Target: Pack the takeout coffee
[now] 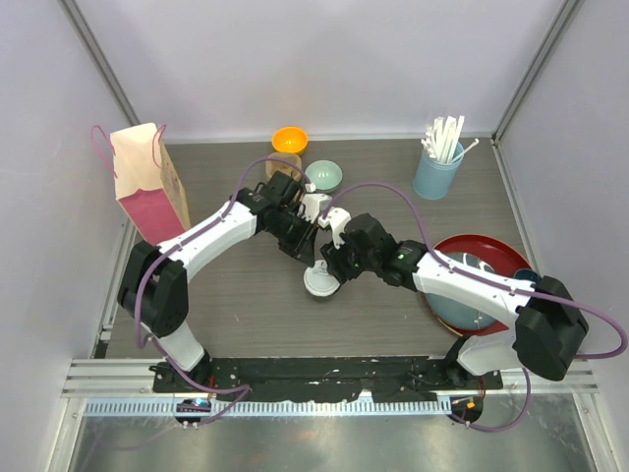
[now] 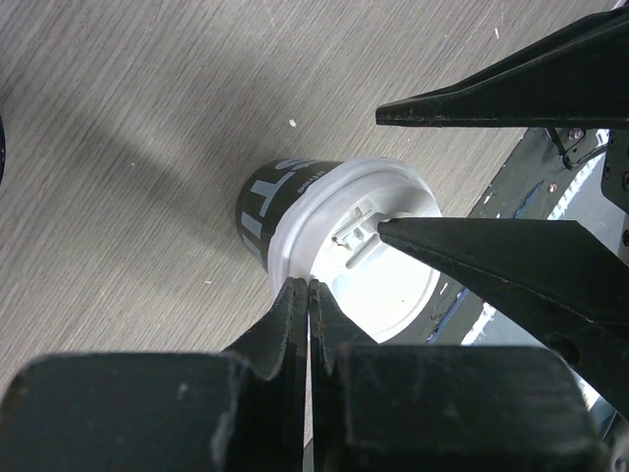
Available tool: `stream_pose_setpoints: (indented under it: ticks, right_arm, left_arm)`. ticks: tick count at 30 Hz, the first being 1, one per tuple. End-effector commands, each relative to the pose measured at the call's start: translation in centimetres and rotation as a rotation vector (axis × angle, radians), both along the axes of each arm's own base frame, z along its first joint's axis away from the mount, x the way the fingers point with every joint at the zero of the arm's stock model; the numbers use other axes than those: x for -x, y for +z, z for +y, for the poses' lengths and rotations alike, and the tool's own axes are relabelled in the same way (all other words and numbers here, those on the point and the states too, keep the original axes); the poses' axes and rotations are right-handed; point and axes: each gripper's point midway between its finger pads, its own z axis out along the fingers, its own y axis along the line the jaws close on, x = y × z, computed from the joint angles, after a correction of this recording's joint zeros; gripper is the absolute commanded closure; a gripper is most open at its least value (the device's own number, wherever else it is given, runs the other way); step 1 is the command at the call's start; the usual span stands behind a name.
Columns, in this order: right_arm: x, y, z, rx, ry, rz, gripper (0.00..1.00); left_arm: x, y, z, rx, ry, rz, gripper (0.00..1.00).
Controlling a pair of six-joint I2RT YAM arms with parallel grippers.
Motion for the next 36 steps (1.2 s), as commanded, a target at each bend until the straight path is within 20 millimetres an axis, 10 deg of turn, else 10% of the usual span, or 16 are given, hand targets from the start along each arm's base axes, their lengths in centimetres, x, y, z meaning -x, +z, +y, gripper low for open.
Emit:
stream_pose_setpoints:
  ticks: [1,29,36]
  right_arm:
    - [-0.3,2.6,0.6,-0.067,-0.003,-0.047,0.48]
    - [-1.2,7.0,-0.4,-0.085,-0.046,-0.142,0.41]
    - [1.1,9.9,2.0,-0.224,0.105,-0.144,0.97]
  left_arm:
    - [0.0,1.6,-1.0,0.053,-0.032,-0.017,0.93]
    - [-0.7,3.5,-0.9,0.061,-0.035,-0.086,0.64]
    - [-1.2,3.6,-0.2,0.050,0.004,-0.094,0.64]
